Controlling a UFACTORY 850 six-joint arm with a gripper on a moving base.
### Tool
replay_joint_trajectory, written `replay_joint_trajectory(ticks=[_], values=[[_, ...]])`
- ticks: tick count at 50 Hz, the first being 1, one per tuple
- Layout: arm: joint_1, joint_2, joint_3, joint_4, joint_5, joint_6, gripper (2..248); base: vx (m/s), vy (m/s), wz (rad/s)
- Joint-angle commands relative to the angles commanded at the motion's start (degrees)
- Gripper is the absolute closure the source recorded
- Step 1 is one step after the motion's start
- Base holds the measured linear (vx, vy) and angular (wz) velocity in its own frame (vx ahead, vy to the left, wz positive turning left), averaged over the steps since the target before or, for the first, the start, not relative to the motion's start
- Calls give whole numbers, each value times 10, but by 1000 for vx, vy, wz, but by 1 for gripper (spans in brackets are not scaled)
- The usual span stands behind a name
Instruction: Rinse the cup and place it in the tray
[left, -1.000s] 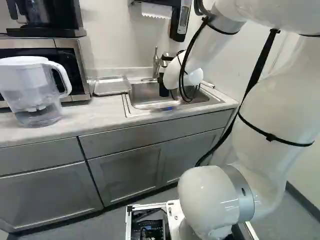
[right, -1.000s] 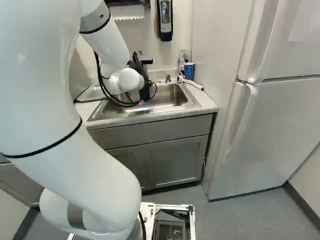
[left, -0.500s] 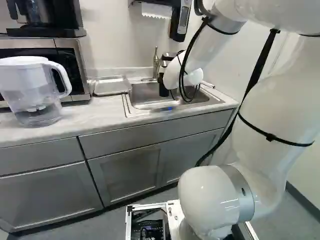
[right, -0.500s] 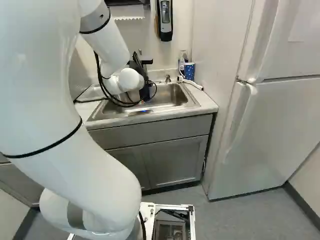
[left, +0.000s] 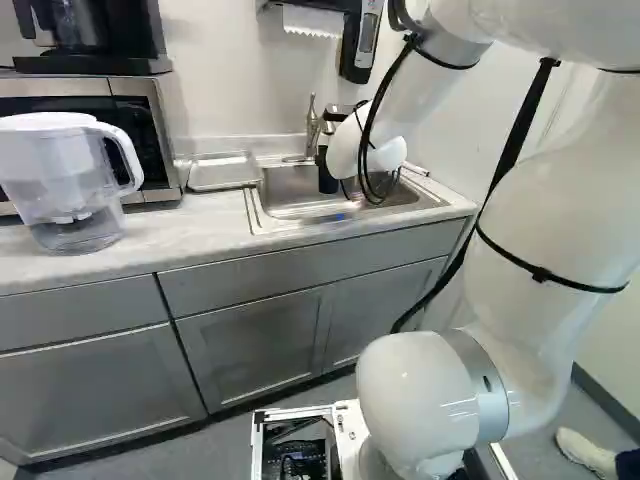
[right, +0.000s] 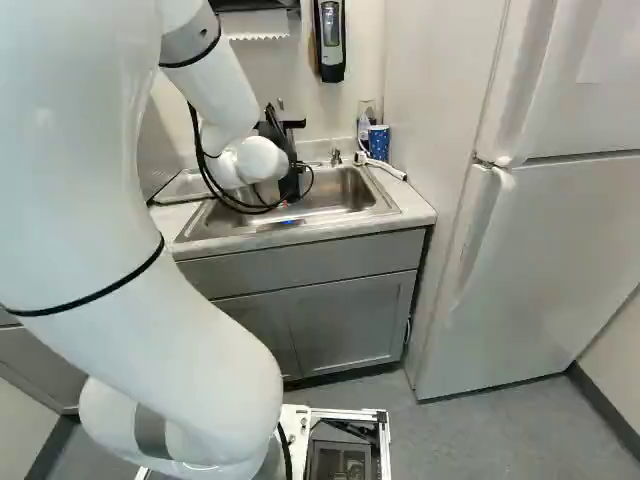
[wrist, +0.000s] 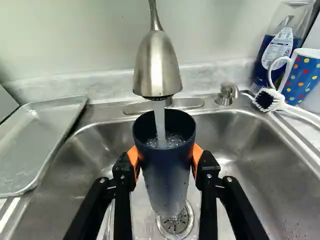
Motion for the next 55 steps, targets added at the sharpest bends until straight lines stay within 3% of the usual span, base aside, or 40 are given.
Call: replay_joint_trajectory(ticks=[55], values=[[0,0,0,0,0,0,129,0,0,0]])
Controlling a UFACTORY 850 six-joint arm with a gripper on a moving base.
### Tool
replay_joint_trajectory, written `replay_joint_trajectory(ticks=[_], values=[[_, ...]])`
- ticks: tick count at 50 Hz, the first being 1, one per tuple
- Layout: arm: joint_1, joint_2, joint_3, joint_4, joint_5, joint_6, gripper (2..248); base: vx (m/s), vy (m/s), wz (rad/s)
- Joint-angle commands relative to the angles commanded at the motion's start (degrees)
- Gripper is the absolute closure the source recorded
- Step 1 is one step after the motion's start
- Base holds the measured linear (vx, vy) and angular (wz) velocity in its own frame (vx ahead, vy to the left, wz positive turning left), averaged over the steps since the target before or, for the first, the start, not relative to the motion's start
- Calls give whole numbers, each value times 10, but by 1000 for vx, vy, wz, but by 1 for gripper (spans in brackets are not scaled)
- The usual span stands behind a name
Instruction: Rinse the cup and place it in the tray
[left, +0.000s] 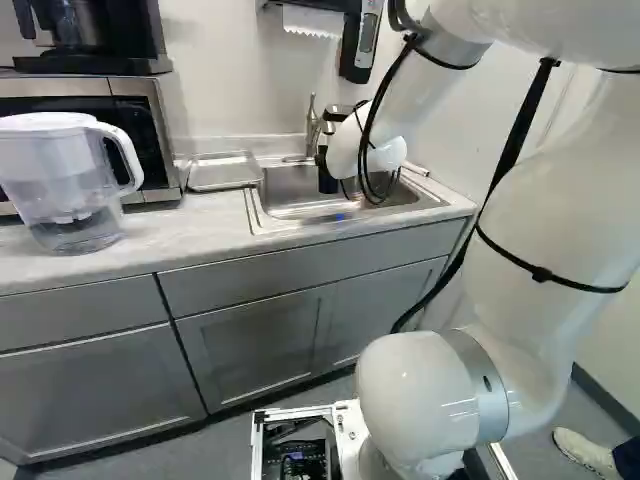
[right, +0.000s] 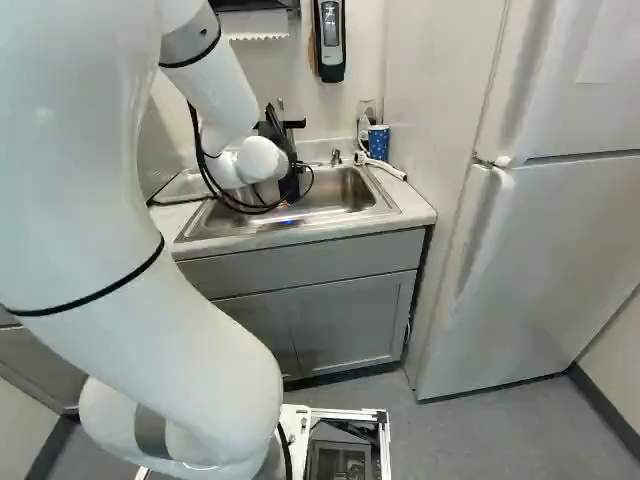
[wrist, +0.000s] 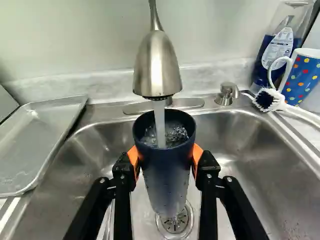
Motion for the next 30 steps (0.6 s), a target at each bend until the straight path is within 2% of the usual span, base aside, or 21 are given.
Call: replay_joint_trajectory(ticks=[30], values=[[7,-1,-1,0,0,0,129,0,0,0]])
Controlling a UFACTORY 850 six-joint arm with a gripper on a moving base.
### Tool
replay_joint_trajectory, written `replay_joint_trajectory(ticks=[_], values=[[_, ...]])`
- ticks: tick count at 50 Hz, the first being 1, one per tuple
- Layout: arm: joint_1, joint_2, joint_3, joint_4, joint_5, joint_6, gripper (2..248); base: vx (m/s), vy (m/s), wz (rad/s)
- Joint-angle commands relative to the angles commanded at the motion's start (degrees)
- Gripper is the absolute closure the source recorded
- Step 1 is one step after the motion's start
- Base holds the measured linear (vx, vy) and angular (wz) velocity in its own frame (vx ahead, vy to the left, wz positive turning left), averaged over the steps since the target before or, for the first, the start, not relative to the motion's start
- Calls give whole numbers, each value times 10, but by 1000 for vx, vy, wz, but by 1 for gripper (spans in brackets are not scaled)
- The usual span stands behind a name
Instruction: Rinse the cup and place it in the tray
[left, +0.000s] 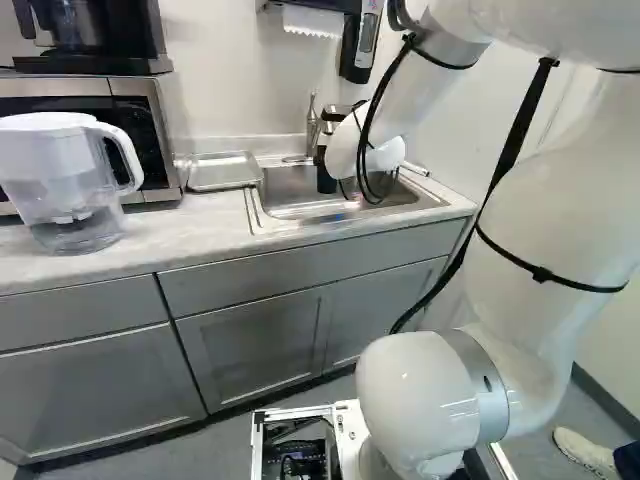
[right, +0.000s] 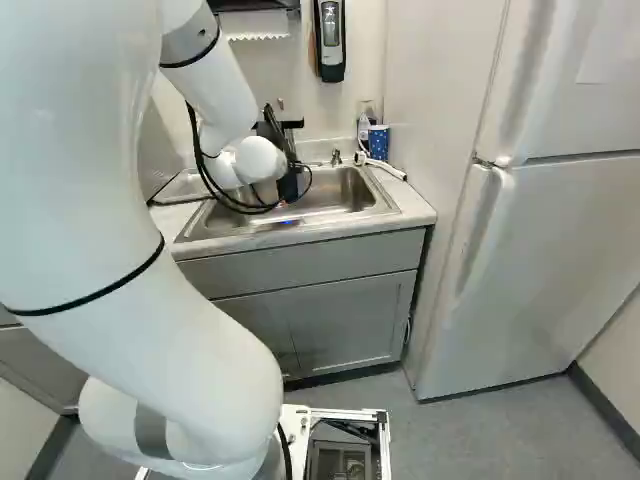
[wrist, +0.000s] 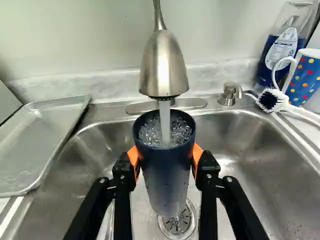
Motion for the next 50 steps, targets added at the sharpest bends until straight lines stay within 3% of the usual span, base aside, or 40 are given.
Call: replay_joint_trajectory(ticks=[15,50], values=[[13,4,4,0,7,0,129,0,0,0],[69,55,54,0,8,0,129,0,0,0]])
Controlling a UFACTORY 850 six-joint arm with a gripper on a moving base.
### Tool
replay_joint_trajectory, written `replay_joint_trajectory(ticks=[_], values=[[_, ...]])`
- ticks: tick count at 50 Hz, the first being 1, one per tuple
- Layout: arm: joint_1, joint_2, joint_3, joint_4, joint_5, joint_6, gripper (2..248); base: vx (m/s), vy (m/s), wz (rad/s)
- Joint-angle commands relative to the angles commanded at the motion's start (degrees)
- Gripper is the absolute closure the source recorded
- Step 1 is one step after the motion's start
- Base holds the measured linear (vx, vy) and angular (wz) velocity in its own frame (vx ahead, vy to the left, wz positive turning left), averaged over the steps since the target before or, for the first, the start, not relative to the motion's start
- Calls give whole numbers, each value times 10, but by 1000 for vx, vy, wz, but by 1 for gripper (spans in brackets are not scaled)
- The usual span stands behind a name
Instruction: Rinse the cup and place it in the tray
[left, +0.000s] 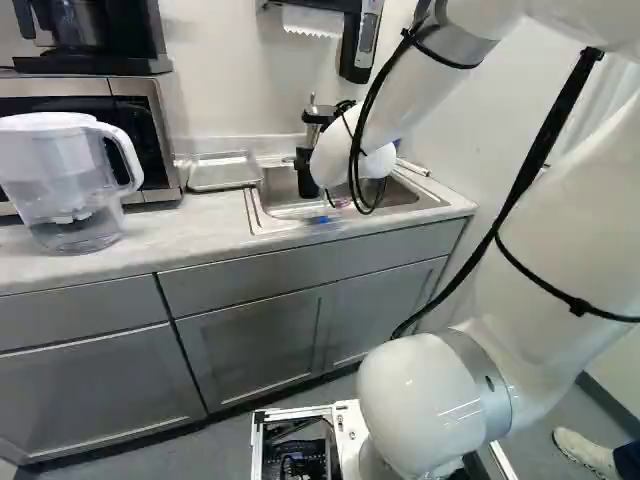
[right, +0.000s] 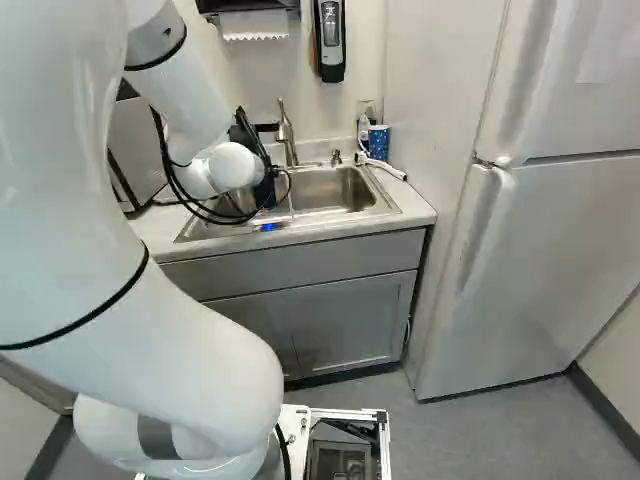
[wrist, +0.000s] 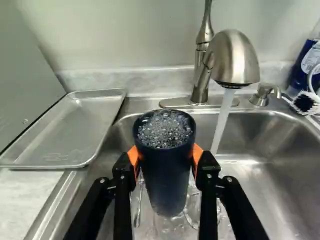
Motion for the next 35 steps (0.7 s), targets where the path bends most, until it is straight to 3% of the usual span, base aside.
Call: replay_joint_trajectory(ticks=[35], values=[[13,29,-14,0,0,0,129,0,0,0]])
